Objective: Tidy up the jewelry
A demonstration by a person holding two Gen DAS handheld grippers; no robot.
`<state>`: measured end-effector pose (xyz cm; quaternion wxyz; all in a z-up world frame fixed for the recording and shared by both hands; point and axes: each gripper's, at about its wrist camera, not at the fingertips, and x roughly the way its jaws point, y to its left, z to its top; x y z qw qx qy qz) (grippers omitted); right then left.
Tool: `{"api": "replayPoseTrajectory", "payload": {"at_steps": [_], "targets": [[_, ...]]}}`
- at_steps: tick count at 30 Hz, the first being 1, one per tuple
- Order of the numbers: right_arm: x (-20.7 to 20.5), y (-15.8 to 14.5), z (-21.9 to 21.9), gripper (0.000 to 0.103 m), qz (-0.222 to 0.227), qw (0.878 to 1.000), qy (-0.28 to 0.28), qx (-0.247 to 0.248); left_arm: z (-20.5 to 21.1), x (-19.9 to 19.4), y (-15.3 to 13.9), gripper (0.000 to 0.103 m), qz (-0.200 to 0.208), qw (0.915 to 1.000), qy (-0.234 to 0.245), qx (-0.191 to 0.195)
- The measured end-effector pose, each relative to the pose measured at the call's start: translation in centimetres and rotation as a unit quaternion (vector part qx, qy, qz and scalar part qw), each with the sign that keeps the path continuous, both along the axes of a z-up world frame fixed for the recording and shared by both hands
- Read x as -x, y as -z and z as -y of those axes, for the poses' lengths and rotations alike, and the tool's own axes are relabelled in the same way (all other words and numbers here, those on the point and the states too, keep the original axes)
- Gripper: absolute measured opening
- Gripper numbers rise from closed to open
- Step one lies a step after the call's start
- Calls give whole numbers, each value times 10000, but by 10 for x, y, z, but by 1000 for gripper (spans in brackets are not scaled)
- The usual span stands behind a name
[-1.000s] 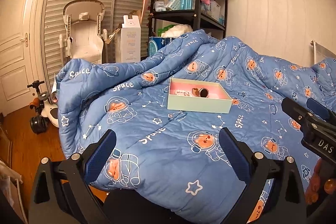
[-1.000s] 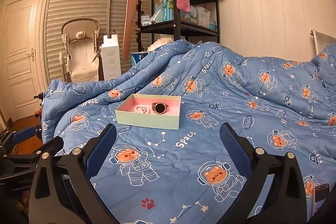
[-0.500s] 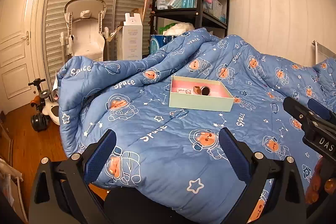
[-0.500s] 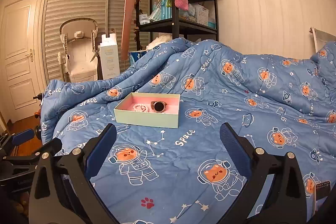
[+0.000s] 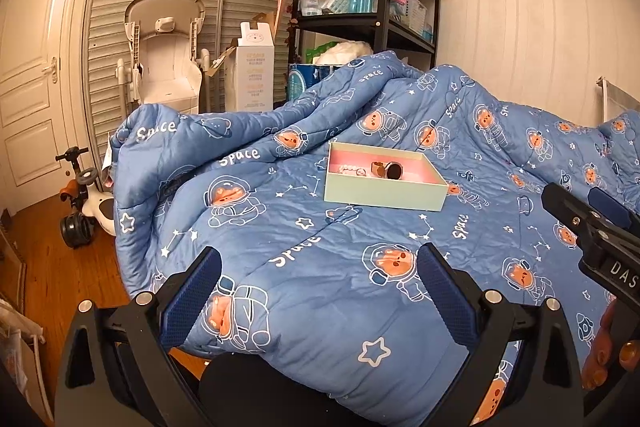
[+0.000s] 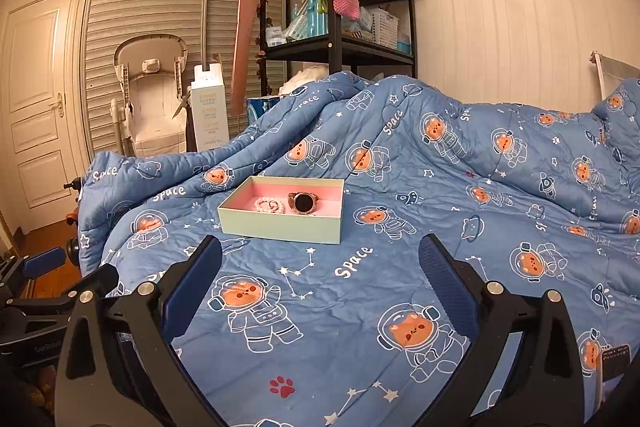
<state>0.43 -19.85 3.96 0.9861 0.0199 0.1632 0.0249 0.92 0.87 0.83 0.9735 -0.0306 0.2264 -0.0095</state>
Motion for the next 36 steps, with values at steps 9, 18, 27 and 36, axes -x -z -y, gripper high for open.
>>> {"api": "replayPoseTrajectory", "payload": {"at_steps": [9,18,27,36], "targets": [[0,1,-1,97,-17,10000,-7,14,0,1,0,96,0,10000,-5,7],[0,1,-1,97,-17,10000,-8,20,-2,2,0,96,3,10000,-32,7],[0,2,-1,97,-31,10000,-20,26,-2,3,1,96,-9,10000,-53,-1],[0,6,-1,97,-39,10000,-63,63,2,4,1,96,-8,10000,13,10]]}}
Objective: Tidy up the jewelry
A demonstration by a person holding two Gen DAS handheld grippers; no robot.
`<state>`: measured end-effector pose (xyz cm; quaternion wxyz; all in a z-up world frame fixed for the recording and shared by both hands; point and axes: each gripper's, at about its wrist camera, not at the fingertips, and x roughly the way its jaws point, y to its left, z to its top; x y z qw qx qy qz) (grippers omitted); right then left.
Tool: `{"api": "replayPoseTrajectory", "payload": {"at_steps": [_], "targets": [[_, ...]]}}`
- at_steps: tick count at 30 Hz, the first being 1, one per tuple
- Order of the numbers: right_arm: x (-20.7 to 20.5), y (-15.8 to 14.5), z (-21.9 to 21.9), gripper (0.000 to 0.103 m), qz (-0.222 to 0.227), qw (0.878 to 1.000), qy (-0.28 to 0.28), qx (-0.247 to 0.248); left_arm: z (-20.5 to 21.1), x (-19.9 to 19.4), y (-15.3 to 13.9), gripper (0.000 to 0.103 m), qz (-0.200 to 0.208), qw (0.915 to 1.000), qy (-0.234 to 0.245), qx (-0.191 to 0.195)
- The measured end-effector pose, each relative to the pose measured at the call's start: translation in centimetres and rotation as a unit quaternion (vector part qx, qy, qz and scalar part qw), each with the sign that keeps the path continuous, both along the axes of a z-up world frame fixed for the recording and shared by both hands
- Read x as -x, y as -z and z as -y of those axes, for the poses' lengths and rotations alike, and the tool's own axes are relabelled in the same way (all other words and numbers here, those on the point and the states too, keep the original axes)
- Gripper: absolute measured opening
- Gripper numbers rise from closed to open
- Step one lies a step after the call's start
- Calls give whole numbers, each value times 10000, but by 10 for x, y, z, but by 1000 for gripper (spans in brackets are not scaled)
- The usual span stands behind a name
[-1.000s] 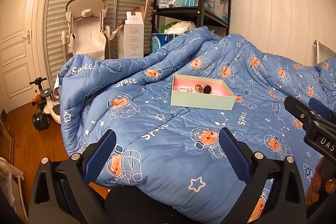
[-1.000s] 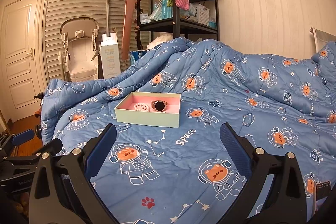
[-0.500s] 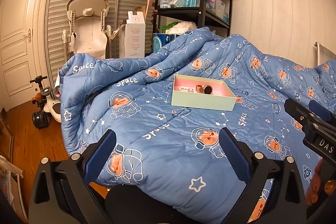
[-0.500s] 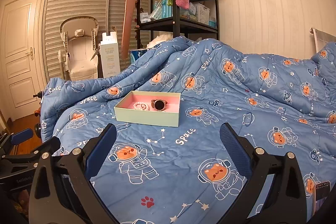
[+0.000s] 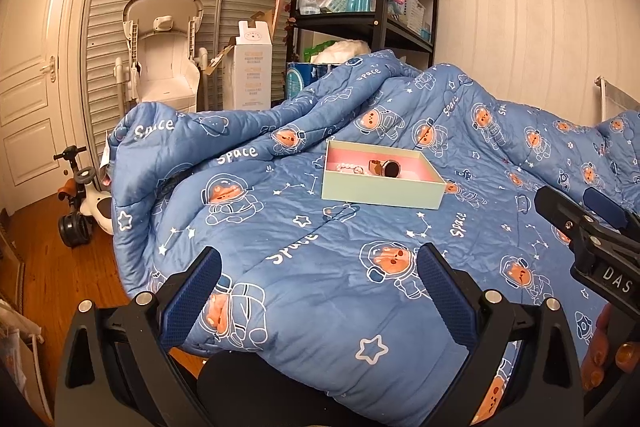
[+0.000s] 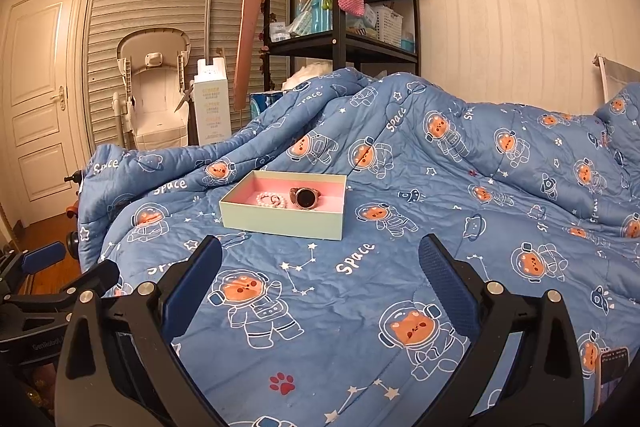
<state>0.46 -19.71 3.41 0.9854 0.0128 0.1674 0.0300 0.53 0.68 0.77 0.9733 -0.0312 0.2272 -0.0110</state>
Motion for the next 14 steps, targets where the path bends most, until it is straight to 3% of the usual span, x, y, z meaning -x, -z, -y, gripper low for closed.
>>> {"api": "replayPoseTrajectory", "payload": {"at_steps": [14], "targets": [[-1,1,-1,97,-42,10000,-25,46,1,0,1,96,-62,9999,-111,38]]}}
